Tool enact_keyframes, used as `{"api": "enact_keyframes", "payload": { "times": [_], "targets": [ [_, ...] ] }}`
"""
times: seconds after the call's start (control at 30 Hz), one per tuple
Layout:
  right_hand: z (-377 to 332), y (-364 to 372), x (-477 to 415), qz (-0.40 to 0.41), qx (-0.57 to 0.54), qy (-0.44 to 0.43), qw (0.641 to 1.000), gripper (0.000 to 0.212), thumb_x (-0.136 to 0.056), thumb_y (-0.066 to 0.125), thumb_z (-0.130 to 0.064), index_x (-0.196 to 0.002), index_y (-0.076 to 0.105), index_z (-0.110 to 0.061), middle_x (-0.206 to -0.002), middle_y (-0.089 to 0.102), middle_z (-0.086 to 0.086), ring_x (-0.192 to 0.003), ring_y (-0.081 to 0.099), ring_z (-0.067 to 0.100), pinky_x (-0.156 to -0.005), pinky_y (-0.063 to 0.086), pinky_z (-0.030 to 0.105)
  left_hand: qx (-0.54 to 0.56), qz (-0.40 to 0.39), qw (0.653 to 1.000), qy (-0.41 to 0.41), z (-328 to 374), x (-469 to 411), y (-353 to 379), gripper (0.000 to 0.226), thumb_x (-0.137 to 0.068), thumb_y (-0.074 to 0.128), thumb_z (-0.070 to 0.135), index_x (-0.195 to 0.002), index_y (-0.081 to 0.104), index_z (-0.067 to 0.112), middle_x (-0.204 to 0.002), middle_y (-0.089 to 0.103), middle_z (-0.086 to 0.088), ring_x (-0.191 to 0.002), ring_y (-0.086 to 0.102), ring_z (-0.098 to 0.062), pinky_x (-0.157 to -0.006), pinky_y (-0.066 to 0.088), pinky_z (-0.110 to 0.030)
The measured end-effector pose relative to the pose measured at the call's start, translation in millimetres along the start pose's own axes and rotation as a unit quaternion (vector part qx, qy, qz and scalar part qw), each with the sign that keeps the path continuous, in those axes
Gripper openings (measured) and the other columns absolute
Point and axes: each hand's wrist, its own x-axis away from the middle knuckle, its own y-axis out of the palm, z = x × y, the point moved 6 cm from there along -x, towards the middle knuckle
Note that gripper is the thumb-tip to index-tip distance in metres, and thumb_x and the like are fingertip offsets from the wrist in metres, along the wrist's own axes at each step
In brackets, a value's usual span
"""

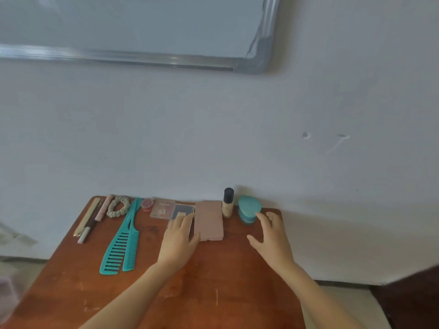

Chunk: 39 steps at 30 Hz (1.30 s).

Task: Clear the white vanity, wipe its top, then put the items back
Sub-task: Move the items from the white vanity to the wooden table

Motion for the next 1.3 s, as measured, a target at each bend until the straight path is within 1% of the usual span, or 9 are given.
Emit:
{"api": "enact_keyframes", "payload": {
  "times": [0.33,0.47,0.57,0.73,0.87,0.93,1.0,1.13,1.3],
  "targets": [
    [-45,-20,67,0.055,0.033,0.134,0.989,0.059,-0.089,0.052,-0.041,-0.141,0.027,-0.026,-0.151,0.018,0.003,-0.139,0.018,0.017,-0.111,0.025,0.028,0.013,-0.037,0.985,0.168,-7,0,-36,0.045,-0.091,0.051,0.025,-0.134,0.042,0.016,-0.135,0.045,-0.002,-0.127,0.036,-0.019,-0.106,0.028,-0.03],
    [-84,-11,96,0.103,0.021,0.2,0.974,0.06,-0.089,0.051,-0.044,-0.142,0.026,-0.028,-0.152,0.015,0.0,-0.14,0.015,0.015,-0.113,0.022,0.029,0.02,-0.062,0.962,0.267,-9,4,-66,0.044,-0.089,0.054,0.025,-0.131,0.047,0.015,-0.132,0.048,-0.004,-0.126,0.038,-0.021,-0.105,0.03,-0.033],
    [-109,-7,120,0.131,0.021,0.226,0.965,0.059,-0.09,0.05,-0.044,-0.142,0.027,-0.028,-0.152,0.015,0.0,-0.14,0.014,0.015,-0.112,0.02,0.028,0.025,-0.06,0.951,0.303,-7,4,-85,0.051,-0.085,0.044,0.04,-0.125,0.053,0.011,-0.123,0.055,-0.008,-0.118,0.046,-0.026,-0.098,0.038,-0.039],
    [-113,-17,209,0.174,0.029,0.309,0.935,0.059,-0.089,0.051,-0.045,-0.141,0.029,-0.028,-0.149,0.019,-0.001,-0.137,0.022,0.015,-0.111,0.026,0.028,0.083,-0.133,0.906,0.393,44,63,-72,0.041,-0.09,0.05,0.028,-0.126,0.051,0.01,-0.128,0.051,-0.01,-0.118,0.046,-0.026,-0.098,0.037,-0.036],
    [-108,-45,328,0.228,0.072,0.416,0.877,0.059,-0.09,0.05,-0.042,-0.141,0.027,-0.023,-0.149,0.02,0.002,-0.137,0.018,0.02,-0.111,0.021,0.029,0.089,-0.211,0.822,0.521,98,155,-47,0.069,-0.077,0.022,0.052,-0.123,0.054,0.013,-0.123,0.054,-0.006,-0.116,0.048,-0.024,-0.096,0.039,-0.037],
    [-114,-52,402,0.257,0.086,0.477,0.836,0.059,-0.09,0.05,-0.041,-0.141,0.029,-0.022,-0.149,0.02,0.005,-0.138,0.018,0.02,-0.111,0.019,0.028,0.09,-0.247,0.763,0.59,121,211,-39,0.056,-0.078,0.031,0.043,-0.111,0.061,0.009,-0.107,0.063,-0.008,-0.1,0.057,-0.025,-0.083,0.047,-0.035],
    [-134,-53,478,0.296,0.088,0.527,0.792,0.058,-0.089,0.052,-0.04,-0.14,0.032,-0.021,-0.148,0.022,0.008,-0.137,0.02,0.021,-0.11,0.02,0.028,0.107,-0.283,0.709,0.637,138,275,-38,0.05,-0.077,0.037,0.036,-0.104,0.064,0.004,-0.096,0.066,-0.01,-0.094,0.053,-0.02,-0.08,0.042,-0.025],
    [-195,-37,624,0.331,0.08,0.63,0.698,0.057,-0.088,0.058,-0.035,-0.138,0.037,-0.016,-0.143,0.029,0.013,-0.133,0.028,0.028,-0.108,0.027,0.034,0.128,-0.394,0.646,0.641,139,410,-39,0.079,-0.069,0.021,0.051,-0.122,0.054,0.003,-0.118,0.054,-0.012,-0.114,0.048,-0.028,-0.099,0.031,-0.03],
    [-285,-3,771,0.371,0.094,0.704,0.598,0.055,-0.078,0.071,-0.025,-0.127,0.052,-0.01,-0.134,0.042,0.022,-0.125,0.039,0.039,-0.099,0.037,0.044,0.12,-0.451,0.568,0.678,92,564,-65,0.084,-0.068,0.02,0.053,-0.119,0.054,-0.004,-0.118,0.057,-0.021,-0.112,0.051,-0.035,-0.098,0.036,-0.039]
  ]
}}
